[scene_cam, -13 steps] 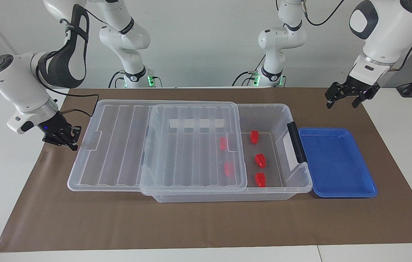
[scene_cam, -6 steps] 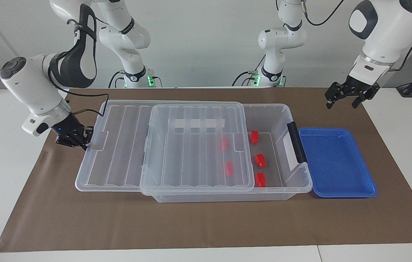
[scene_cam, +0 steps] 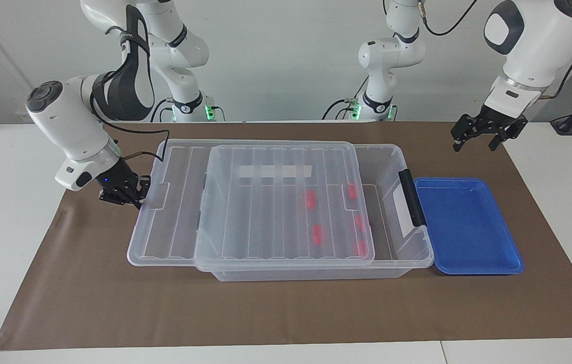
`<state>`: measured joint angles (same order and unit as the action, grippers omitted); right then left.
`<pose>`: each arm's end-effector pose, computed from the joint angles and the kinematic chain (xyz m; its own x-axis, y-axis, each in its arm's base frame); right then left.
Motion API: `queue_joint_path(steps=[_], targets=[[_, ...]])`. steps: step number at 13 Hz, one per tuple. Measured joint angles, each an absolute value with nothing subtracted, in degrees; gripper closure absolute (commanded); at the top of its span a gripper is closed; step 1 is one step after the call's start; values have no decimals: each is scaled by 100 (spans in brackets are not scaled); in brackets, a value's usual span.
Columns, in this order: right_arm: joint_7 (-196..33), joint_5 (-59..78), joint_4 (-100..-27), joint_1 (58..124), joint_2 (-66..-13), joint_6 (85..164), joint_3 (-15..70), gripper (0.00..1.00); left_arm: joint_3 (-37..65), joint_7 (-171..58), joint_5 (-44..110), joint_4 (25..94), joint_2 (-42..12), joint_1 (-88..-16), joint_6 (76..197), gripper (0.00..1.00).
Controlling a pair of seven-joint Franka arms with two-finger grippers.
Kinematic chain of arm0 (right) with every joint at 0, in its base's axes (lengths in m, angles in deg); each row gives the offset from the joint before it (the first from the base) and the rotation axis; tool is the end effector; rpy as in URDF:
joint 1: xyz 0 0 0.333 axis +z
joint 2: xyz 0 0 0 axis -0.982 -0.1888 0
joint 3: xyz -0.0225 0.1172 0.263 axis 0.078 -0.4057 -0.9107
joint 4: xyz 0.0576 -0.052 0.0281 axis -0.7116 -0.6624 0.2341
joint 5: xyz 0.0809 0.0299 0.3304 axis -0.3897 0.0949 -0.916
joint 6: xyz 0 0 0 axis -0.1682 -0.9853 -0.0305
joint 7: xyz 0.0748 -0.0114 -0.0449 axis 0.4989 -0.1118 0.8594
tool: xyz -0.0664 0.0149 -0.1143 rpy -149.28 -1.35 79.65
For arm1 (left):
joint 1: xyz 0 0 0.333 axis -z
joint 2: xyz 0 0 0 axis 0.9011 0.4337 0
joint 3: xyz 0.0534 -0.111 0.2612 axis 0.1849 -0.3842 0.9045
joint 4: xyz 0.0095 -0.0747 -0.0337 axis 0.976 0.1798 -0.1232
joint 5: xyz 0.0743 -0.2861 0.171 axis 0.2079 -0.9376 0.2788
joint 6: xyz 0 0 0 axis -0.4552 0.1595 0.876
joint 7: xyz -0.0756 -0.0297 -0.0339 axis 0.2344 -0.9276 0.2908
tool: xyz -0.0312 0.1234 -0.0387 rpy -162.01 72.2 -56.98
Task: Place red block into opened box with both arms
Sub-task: 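Slide the clear lid away from the right gripper to close the box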
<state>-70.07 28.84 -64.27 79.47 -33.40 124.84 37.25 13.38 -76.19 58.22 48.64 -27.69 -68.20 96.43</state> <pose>0.5622 -0.0072 0.4253 0.9727 0.1977 0.1216 0.2139 -0.9668 -0.1394 0.5019 0.0034 0.5460 0.9969 -0.0649 0.0453 -0.0649 -0.9979 -0.0022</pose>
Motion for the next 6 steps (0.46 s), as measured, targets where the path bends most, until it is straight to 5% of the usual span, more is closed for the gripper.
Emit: queue_joint_path(steps=[6], targets=[[-7850,2883,-6448,8510,-3340,12713,3721,100,1337,-7604,5822,4864,-2769,-6820,9649,0]])
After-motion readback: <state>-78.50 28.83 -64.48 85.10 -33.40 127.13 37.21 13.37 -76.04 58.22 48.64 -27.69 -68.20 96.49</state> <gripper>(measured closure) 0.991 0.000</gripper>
